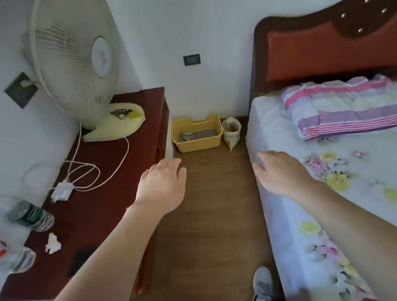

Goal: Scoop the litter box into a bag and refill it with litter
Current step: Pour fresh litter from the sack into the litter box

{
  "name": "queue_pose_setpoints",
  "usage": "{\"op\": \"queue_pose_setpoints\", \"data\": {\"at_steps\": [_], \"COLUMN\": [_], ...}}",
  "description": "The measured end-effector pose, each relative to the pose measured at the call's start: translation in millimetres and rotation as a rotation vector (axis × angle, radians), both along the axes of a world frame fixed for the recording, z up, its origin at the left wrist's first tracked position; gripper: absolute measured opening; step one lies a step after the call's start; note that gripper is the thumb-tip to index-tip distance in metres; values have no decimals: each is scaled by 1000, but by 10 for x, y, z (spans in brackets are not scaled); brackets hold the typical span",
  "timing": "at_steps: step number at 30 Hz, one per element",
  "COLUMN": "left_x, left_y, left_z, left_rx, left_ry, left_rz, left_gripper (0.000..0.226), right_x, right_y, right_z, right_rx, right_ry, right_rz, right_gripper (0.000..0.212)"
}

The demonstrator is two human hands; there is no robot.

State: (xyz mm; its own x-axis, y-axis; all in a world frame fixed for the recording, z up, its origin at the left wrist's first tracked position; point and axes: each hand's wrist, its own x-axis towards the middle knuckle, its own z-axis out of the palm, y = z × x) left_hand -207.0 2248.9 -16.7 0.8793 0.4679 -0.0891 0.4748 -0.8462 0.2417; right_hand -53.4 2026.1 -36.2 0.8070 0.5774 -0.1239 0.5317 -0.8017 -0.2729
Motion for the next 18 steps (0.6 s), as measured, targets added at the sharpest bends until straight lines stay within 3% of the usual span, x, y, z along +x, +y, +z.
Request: {"op": "queue_pose_setpoints", "data": {"at_steps": [11,18], "left_x": [1727,2505], "left_y": [432,813], "left_z": [149,139], "left_rx": [-33,-42], "left_ry": [-22,-36], "left_rz": [97,121], "left_gripper": [42,48], "right_x": [1871,2709], "right_y": [672,1144], "right_z": [195,168], "right_rx": [59,76], "right_ry": [17,-6], "right_rz": [132,178], "right_gripper": [42,26]}}
